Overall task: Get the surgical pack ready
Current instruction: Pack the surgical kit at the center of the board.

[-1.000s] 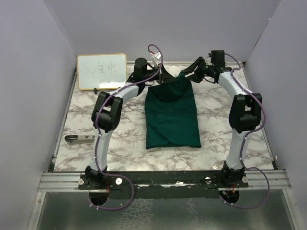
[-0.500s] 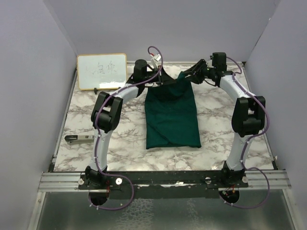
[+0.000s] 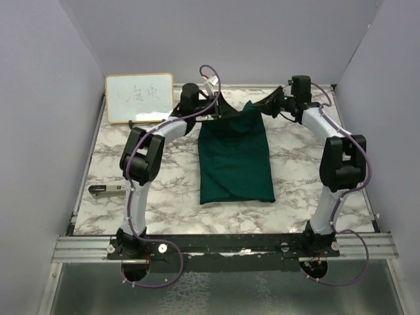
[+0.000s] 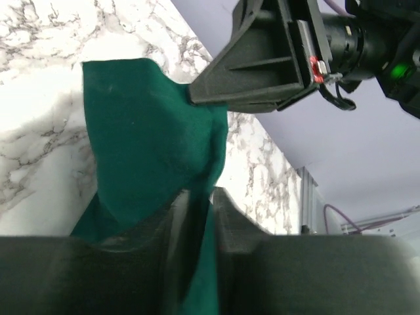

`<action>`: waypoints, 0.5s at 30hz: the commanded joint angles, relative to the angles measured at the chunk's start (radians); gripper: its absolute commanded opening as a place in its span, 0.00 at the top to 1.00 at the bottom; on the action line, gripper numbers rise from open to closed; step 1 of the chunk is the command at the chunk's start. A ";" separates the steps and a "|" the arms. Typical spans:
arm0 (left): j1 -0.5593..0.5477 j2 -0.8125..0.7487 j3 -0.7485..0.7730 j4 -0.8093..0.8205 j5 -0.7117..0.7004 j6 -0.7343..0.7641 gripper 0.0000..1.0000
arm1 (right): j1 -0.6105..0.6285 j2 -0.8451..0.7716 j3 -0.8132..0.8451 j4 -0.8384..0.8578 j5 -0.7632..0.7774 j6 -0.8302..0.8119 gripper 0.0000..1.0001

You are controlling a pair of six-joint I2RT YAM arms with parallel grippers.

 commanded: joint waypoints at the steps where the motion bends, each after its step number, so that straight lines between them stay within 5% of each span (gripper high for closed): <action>1: 0.007 -0.109 -0.058 0.019 -0.054 -0.038 0.62 | 0.010 -0.145 -0.084 0.052 -0.036 -0.007 0.99; 5: 0.030 -0.175 -0.147 0.006 -0.084 -0.081 0.43 | 0.020 -0.268 -0.233 0.074 -0.035 0.009 0.99; 10: 0.061 -0.309 -0.229 -0.085 -0.108 -0.027 0.38 | 0.036 -0.430 -0.428 0.056 -0.013 0.037 0.99; 15: 0.072 -0.435 -0.212 -0.382 -0.194 0.157 0.34 | 0.083 -0.611 -0.600 0.013 0.026 0.095 0.99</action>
